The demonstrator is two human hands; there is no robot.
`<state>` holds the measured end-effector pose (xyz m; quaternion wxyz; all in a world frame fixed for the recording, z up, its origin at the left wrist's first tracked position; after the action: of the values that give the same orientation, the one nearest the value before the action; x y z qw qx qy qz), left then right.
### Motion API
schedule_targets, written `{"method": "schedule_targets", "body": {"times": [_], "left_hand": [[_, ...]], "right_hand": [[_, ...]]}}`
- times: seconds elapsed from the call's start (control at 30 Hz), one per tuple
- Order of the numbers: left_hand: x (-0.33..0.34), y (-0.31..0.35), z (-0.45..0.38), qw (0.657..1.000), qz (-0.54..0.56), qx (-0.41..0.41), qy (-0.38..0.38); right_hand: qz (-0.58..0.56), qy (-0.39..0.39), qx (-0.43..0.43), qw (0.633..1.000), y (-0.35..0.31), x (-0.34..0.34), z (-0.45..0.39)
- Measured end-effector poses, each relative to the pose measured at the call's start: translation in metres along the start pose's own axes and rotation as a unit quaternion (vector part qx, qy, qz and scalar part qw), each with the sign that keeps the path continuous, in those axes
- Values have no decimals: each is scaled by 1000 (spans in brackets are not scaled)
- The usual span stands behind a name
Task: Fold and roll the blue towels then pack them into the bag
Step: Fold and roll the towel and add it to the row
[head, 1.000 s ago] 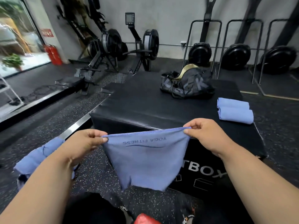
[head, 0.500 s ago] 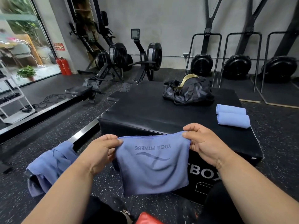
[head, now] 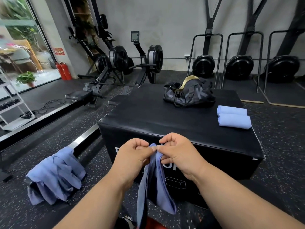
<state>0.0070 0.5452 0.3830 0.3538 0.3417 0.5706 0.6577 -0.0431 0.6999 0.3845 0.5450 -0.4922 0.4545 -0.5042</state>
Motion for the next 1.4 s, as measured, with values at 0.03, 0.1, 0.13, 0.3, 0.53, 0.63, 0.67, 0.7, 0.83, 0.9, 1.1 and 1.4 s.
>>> {"method": "schedule_targets", "body": {"times": [0.03, 0.1, 0.13, 0.3, 0.53, 0.63, 0.67, 0.7, 0.83, 0.9, 1.1, 1.4], "left_hand": [[0, 1, 1, 1000, -3, 10, -1], [0, 3, 2, 999, -21, 31, 4], [-1, 5, 3, 998, -39, 46, 7], [-4, 10, 6, 985, -130, 114, 29], [-3, 18, 13, 983, -111, 147, 10], [-6, 17, 6, 977, -128, 169, 8], [-8, 17, 3, 977, -129, 172, 7], [-10, 16, 1, 977, -126, 171, 5], [-16, 16, -6, 985, -99, 144, -6], [-20, 17, -9, 988, -78, 134, -14], [-28, 21, -13, 988, -67, 138, -22], [-45, 15, -22, 982, -126, 144, -7]], "right_hand": [[-2, 0, 3, 1000, 0, 0, 1], [-8, 2, 9, 1000, 2, -1, 1], [-11, 4, 12, 1000, 3, -2, 0], [-35, -13, 25, 999, 5, -1, -1], [-111, -61, 46, 991, 5, 1, -3], [-111, -83, 45, 989, 4, 4, -2], [-99, -86, 42, 991, 3, 4, -3], [-80, -83, 36, 993, 4, 3, -4], [83, -49, -58, 994, 10, -11, -17], [154, -50, -100, 982, 15, -15, -21], [319, -73, -184, 927, 34, -16, -29], [363, -86, -211, 903, 31, -18, -26]]}}
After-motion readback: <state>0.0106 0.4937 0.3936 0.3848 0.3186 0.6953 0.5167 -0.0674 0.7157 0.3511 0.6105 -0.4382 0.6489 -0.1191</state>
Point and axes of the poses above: each hand's wrist, its own z-axis away from the middle knuckle, its own x-axis out of the palm, y = z × x, the point moved 8 cm from there along -z, towards the middle knuckle, and after that the axes turned 15 degrees about y, right-handed, at the moved point
